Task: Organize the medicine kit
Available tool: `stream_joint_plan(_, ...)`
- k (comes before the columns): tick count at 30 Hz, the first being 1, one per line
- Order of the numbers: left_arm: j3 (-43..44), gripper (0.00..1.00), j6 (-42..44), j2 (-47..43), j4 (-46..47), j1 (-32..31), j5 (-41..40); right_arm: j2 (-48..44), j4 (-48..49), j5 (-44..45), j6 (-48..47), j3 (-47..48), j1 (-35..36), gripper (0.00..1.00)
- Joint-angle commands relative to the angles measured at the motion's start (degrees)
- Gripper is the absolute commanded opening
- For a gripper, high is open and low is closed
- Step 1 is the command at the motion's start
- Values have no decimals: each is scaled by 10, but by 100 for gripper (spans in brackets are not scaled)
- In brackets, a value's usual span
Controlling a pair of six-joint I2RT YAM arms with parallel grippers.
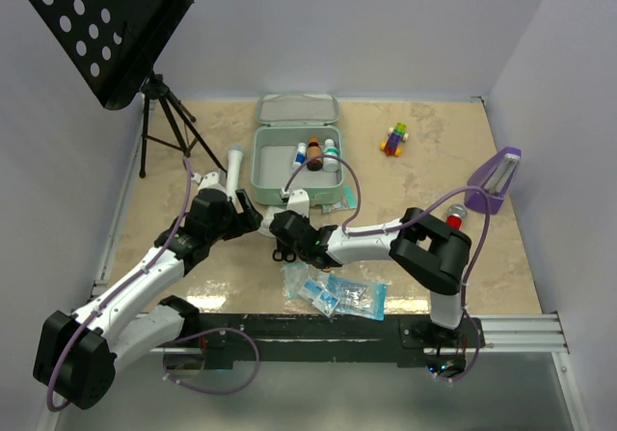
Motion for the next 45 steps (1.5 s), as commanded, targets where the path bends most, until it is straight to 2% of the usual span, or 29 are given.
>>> stream_joint_plan(1,-4,85,3,-12,14,3,2,13,-19,9,20,4,3,42)
stream_joint_plan(8,-8,85,5,-15,13,4,4,-8,-24,10,26,-17,3,29)
stream_joint_plan(16,-7,85,6,-18,13,3,4,-60,-40,15,27,-27,8,23)
stream_joint_plan(22,-6,85,4,-18,12,3,6,-103,-55,13,26,-40,11,6)
stream_joint_plan(31,8,85,3,-19,7,3,5,-195,-101,15,-5,-19,12,0)
stream_joint_plan(35,17,85,2,-22,0,3,5,-257,-103,16,-55,-11,11,0)
stream_joint_plan(38,27,85,3,-28,-6,3,2,-278,-107,37,-153,27,7,0)
stream_joint_plan(45,34,84,1,-47,-8,4,-6,-198,-66,108,-437,139,-13,0)
